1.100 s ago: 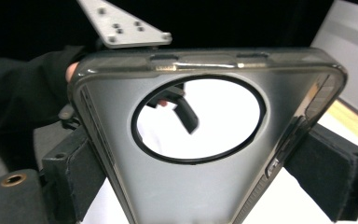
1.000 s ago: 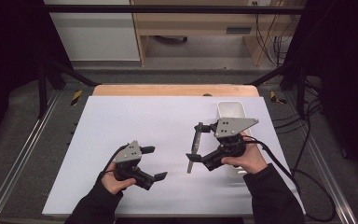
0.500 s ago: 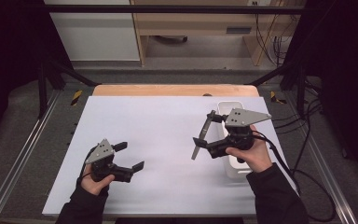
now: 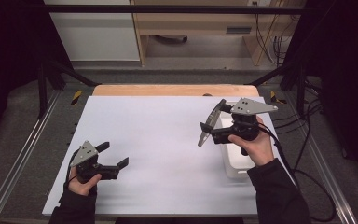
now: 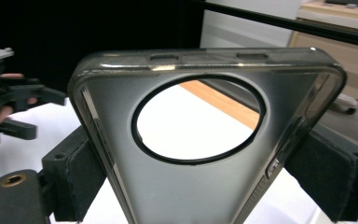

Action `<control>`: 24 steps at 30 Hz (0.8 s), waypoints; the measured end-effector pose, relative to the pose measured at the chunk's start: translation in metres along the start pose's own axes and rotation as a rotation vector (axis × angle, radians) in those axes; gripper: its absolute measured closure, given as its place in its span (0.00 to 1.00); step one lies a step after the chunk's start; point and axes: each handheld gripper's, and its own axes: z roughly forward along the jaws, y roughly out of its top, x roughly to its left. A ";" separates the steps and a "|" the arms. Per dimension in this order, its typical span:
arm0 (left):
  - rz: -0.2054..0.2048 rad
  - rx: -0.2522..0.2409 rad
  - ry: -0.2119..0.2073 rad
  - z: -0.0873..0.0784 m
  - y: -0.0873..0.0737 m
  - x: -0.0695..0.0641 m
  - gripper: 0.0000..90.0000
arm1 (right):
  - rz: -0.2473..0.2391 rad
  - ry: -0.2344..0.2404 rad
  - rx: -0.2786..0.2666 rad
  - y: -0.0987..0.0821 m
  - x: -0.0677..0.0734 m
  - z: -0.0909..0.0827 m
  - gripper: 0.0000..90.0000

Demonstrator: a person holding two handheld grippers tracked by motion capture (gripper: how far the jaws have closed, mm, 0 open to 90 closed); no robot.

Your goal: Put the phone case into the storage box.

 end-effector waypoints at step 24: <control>0.024 0.005 0.062 -0.003 -0.011 0.013 0.00 | 0.050 -0.206 -0.010 0.012 -0.038 -0.002 0.13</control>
